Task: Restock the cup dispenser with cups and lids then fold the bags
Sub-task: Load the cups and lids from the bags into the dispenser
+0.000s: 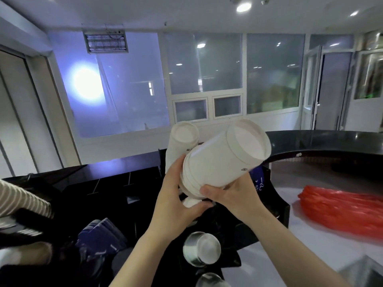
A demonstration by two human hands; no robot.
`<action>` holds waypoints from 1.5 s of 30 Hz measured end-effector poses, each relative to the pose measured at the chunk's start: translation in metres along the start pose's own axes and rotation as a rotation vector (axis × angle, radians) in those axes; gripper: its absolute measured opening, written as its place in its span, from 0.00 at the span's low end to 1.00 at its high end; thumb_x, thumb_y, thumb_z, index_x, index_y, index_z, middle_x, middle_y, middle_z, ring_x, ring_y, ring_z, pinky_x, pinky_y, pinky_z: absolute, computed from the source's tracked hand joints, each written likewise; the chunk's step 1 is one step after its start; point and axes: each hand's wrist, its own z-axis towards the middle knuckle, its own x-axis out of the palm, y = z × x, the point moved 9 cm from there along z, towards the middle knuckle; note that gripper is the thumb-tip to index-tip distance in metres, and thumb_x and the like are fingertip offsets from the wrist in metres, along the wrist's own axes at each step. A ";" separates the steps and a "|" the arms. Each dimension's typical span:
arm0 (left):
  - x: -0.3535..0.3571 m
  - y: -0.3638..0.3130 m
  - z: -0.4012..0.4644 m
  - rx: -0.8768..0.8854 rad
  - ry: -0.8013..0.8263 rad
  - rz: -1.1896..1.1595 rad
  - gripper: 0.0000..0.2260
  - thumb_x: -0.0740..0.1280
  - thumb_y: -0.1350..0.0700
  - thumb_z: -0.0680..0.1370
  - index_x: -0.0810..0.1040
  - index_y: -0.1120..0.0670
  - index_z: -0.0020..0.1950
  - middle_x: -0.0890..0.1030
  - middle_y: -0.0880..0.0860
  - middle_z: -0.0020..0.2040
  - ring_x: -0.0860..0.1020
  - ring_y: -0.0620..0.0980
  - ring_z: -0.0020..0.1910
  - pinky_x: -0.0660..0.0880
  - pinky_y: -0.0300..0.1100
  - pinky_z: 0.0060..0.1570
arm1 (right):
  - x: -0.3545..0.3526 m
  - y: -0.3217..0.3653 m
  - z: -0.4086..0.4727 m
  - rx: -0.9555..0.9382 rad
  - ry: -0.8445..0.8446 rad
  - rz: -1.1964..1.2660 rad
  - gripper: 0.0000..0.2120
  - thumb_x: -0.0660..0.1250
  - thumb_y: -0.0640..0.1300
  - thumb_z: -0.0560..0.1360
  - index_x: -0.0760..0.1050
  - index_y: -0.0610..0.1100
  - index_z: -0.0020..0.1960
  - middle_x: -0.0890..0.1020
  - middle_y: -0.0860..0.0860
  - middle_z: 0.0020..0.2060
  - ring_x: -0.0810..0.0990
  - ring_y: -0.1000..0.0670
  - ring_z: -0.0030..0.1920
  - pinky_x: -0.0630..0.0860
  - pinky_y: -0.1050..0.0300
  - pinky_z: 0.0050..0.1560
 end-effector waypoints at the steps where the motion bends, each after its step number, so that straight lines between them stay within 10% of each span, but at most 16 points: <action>1: 0.001 0.001 -0.001 0.000 -0.013 0.005 0.40 0.79 0.51 0.64 0.64 0.39 0.71 0.72 0.41 0.68 0.71 0.42 0.67 0.71 0.34 0.60 | 0.002 -0.004 -0.003 0.026 0.033 -0.015 0.29 0.79 0.48 0.59 0.76 0.53 0.58 0.83 0.56 0.52 0.81 0.54 0.56 0.78 0.62 0.49; 6: 0.002 0.026 -0.016 -0.091 -0.007 0.064 0.39 0.78 0.47 0.59 0.65 0.30 0.65 0.73 0.34 0.63 0.73 0.38 0.63 0.70 0.29 0.56 | -0.002 -0.007 -0.009 0.066 0.095 0.008 0.37 0.77 0.50 0.58 0.71 0.41 0.64 0.82 0.51 0.55 0.80 0.52 0.57 0.77 0.59 0.51; 13: 0.000 0.063 -0.025 -0.259 0.047 0.098 0.40 0.79 0.50 0.61 0.63 0.33 0.67 0.73 0.31 0.60 0.74 0.33 0.58 0.71 0.25 0.49 | -0.028 -0.007 0.001 0.067 -0.111 -0.021 0.28 0.76 0.48 0.62 0.71 0.56 0.59 0.79 0.64 0.50 0.79 0.61 0.50 0.75 0.69 0.38; 23: -0.011 0.110 -0.050 -0.523 -0.041 0.055 0.29 0.72 0.60 0.72 0.65 0.43 0.67 0.74 0.39 0.57 0.75 0.32 0.54 0.72 0.27 0.49 | -0.006 -0.045 0.007 0.054 -0.081 -0.327 0.28 0.76 0.56 0.59 0.67 0.75 0.52 0.73 0.70 0.51 0.72 0.64 0.55 0.69 0.67 0.49; 28: -0.021 0.116 -0.059 -0.574 -0.053 0.044 0.25 0.69 0.59 0.75 0.66 0.44 0.68 0.74 0.39 0.59 0.73 0.34 0.58 0.72 0.29 0.52 | 0.022 -0.089 0.007 0.124 0.041 -0.498 0.33 0.77 0.55 0.60 0.65 0.67 0.59 0.70 0.61 0.57 0.68 0.63 0.57 0.62 0.79 0.51; 35: -0.040 0.116 -0.063 -0.605 -0.073 0.080 0.20 0.67 0.60 0.76 0.69 0.43 0.64 0.76 0.41 0.58 0.74 0.37 0.58 0.71 0.34 0.57 | 0.043 -0.130 0.005 0.235 0.337 -0.924 0.41 0.76 0.58 0.64 0.61 0.52 0.71 0.72 0.51 0.65 0.69 0.45 0.64 0.72 0.49 0.59; 40: -0.049 0.112 -0.058 -0.582 -0.069 0.104 0.20 0.67 0.60 0.76 0.70 0.43 0.64 0.77 0.41 0.58 0.74 0.35 0.59 0.72 0.37 0.60 | 0.020 -0.103 0.025 0.269 0.099 -0.465 0.32 0.76 0.55 0.64 0.69 0.56 0.65 0.75 0.61 0.55 0.74 0.58 0.57 0.67 0.74 0.47; 45: -0.048 0.117 -0.038 -0.552 -0.071 0.093 0.30 0.73 0.55 0.72 0.65 0.44 0.70 0.74 0.42 0.63 0.72 0.38 0.64 0.69 0.38 0.63 | 0.011 -0.082 0.055 0.156 -0.049 -0.305 0.39 0.78 0.52 0.63 0.64 0.54 0.69 0.73 0.56 0.60 0.74 0.58 0.59 0.72 0.63 0.55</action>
